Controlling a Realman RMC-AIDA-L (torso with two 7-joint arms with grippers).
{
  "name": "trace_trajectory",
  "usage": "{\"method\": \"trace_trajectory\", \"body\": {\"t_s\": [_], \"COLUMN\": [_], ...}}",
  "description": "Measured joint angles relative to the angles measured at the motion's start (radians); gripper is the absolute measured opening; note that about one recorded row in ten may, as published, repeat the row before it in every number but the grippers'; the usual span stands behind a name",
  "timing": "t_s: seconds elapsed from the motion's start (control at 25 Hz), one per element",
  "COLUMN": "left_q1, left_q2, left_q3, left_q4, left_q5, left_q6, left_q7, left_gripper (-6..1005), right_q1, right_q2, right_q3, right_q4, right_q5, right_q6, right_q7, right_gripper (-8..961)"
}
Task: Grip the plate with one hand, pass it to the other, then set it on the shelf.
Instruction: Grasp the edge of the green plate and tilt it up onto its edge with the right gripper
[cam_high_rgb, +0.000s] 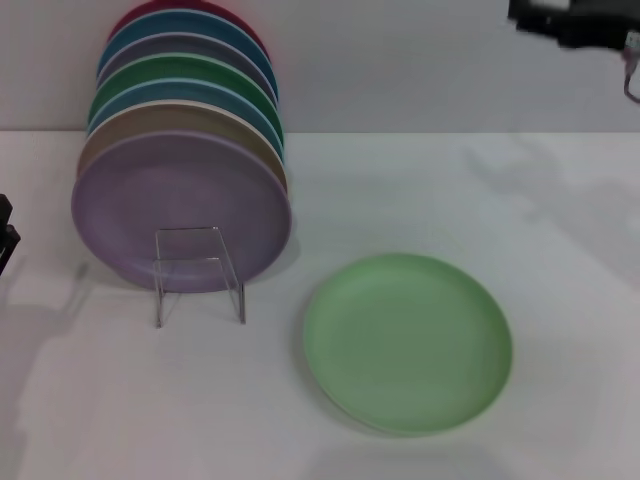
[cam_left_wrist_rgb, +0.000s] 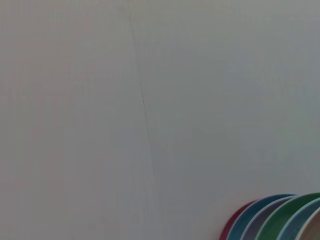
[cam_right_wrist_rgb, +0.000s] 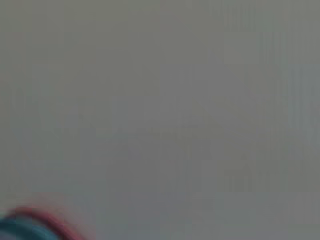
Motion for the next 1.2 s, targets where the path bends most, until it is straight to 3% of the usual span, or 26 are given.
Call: {"method": "trace_trajectory", "body": {"t_s": [0.16,0.28,0.32,0.36,0.68,1.2], "left_q1": [-0.002,-0.006,-0.006,-0.008,-0.017,-0.014], "left_q2": [0.0,0.0,0.0,0.0,0.0,0.0], "left_q3": [0.001,0.003,0.003,0.003,0.003,0.003], "left_q4": [-0.005,-0.01,-0.01,-0.01,-0.01,-0.01], "left_q5": [0.003,0.004,0.004,0.003,0.001,0.004], "left_q6": [-0.004,-0.015,-0.015,-0.016,-0.02,-0.021], "left_q7": [0.0,-0.001,-0.001,-0.001,-0.001,-0.001], "left_gripper": [813,813,813,813,813,812], "right_q1": [0.059,0.135,0.135,0.162,0.237,0.303], "right_q2": [-0.002,-0.012,-0.012,-0.016,-0.014,-0.01], "right_q3": [0.07,0.151,0.151,0.17,0.162,0.094], "right_q4": [0.014,-0.057,-0.057,-0.091,-0.21,-0.378], "right_q5": [-0.24,-0.314,-0.314,-0.349,-0.466,-0.47], "right_q6": [0.326,0.578,0.578,0.66,0.765,0.742], "right_q7": [0.258,0.305,0.305,0.305,0.308,0.284], "right_gripper": [831,831,831,831,831,832]}}
